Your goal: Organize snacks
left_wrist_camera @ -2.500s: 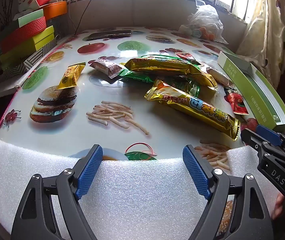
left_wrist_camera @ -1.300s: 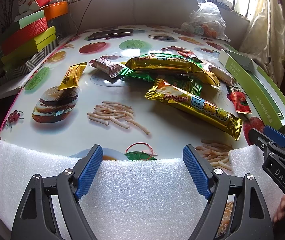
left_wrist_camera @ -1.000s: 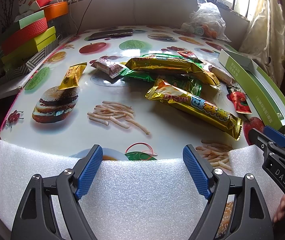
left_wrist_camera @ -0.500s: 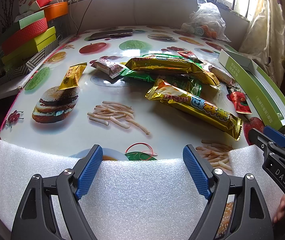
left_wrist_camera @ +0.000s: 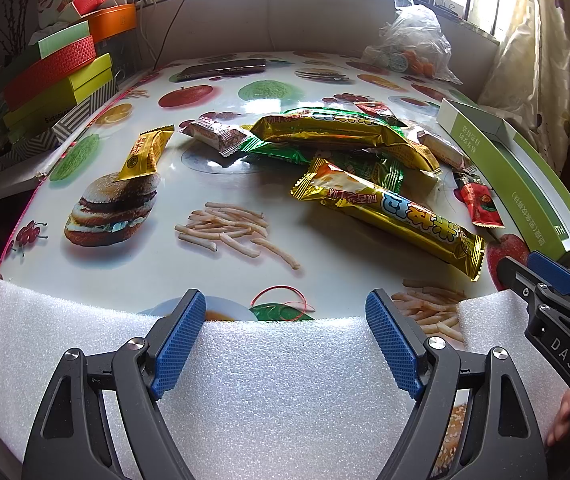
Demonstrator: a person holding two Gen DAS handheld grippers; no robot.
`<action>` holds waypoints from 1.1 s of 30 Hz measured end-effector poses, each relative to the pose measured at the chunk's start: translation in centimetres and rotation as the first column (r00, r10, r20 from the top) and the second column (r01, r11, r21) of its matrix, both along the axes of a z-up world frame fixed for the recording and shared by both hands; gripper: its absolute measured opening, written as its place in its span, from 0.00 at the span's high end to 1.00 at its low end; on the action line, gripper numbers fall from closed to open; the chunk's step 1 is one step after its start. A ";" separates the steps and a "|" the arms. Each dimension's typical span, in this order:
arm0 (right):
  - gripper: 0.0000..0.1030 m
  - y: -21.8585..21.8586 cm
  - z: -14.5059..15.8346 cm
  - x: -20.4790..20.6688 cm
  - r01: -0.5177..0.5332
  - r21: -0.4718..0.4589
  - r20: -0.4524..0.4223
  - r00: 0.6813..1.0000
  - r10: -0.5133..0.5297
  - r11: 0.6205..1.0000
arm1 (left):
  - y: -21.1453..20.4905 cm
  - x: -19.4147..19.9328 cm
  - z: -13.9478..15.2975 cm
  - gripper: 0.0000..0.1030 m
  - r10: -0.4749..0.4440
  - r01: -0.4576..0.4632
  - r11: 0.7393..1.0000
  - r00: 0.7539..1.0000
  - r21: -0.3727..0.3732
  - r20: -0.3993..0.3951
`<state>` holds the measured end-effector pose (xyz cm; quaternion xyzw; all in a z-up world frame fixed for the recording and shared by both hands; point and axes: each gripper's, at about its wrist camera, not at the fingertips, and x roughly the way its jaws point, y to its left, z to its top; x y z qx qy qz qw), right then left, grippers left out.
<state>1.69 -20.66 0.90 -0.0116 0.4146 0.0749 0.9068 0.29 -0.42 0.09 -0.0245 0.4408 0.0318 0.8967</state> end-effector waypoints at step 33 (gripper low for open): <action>0.56 4.0 3.3 2.0 -0.257 0.052 0.062 0.965 0.254 0.965 | 6.7 1.9 3.3 0.20 0.082 -0.082 0.996 0.996 -0.034 0.014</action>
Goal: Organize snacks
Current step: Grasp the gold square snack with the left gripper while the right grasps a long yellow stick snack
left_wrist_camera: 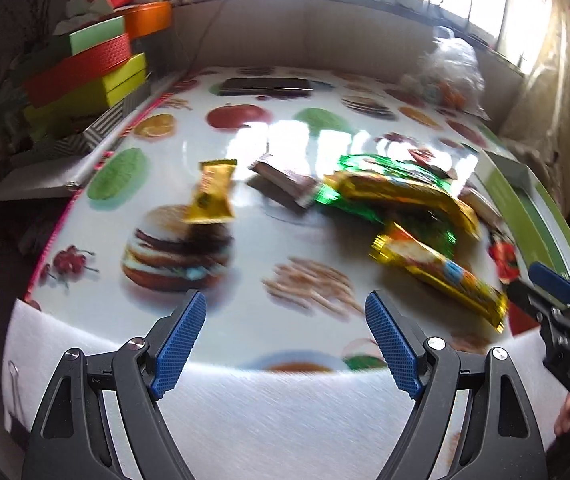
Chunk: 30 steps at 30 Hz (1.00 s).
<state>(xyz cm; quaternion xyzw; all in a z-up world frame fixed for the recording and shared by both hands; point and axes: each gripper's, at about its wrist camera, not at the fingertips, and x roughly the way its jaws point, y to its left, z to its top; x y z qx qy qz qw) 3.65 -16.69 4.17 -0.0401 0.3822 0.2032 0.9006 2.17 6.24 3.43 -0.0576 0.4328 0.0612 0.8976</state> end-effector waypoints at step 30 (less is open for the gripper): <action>0.65 4.9 -2.4 3.4 -0.185 -0.029 -0.143 0.973 0.179 0.982 | 7.4 8.7 -2.9 0.34 0.118 -0.120 0.993 0.989 -0.021 -0.086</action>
